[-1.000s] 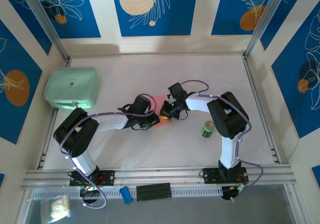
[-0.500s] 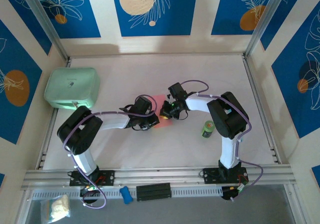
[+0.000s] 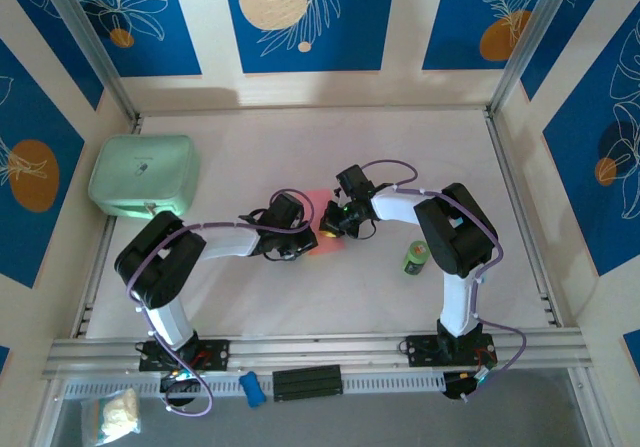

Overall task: Fold a paper plane with a square sheet of paper (pick it up from the middle)
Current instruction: Fold the triangle a second time at the center of the table.

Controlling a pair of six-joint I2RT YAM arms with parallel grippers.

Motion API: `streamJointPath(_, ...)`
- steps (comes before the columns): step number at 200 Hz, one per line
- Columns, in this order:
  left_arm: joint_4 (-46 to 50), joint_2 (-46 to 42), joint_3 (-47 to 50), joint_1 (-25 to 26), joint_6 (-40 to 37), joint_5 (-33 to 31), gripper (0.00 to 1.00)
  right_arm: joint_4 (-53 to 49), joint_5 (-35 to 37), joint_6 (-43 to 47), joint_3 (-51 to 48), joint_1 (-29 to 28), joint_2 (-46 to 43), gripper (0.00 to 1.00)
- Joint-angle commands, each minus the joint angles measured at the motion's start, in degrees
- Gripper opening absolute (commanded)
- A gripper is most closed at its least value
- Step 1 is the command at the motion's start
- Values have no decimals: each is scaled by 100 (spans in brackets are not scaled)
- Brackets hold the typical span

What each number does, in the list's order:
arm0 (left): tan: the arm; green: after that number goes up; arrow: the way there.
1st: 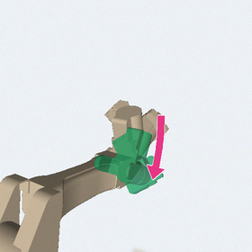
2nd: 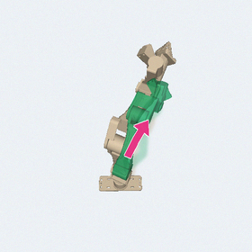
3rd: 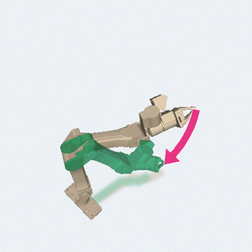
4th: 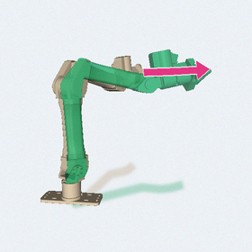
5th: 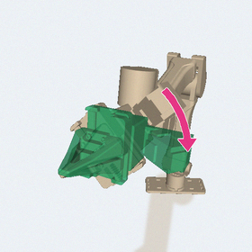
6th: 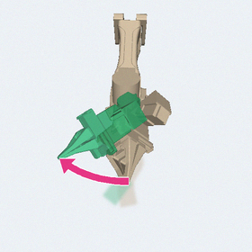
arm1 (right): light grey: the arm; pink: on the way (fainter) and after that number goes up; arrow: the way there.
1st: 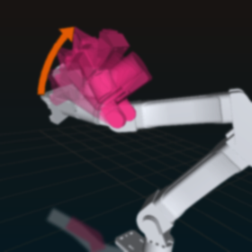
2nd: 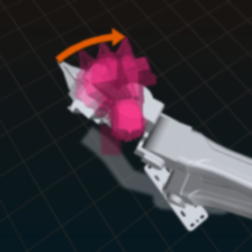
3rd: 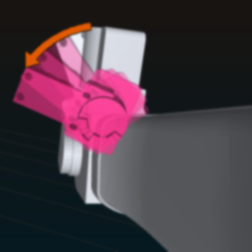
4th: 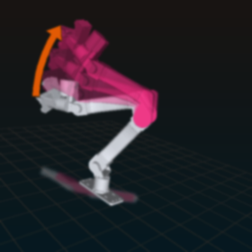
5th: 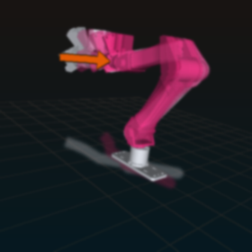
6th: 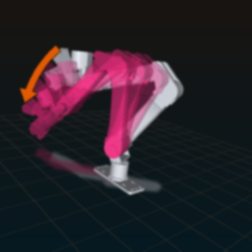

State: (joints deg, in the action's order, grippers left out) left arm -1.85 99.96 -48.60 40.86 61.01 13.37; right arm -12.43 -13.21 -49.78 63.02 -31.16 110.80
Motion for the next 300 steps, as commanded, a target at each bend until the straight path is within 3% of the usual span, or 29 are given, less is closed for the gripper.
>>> streamJointPath(1,229,103,-63,3,-124,-139,9,-823,698,-71,-168,57,256,3)
streamJointPath(82,299,185,-6,4,-125,-80,8,-757,516,41,-42,74,105,3)
streamJointPath(133,369,162,71,3,-151,-54,5,-318,-247,468,142,223,-440,6)
streamJointPath(163,304,166,105,3,-168,12,3,-242,-312,648,-89,216,-647,5)
streamJointPath(225,301,157,79,1,-187,28,2,-269,-342,743,64,-104,-347,4)
streamJointPath(300,-28,-34,148,6,-128,110,2,-232,-268,670,9,-74,112,3)
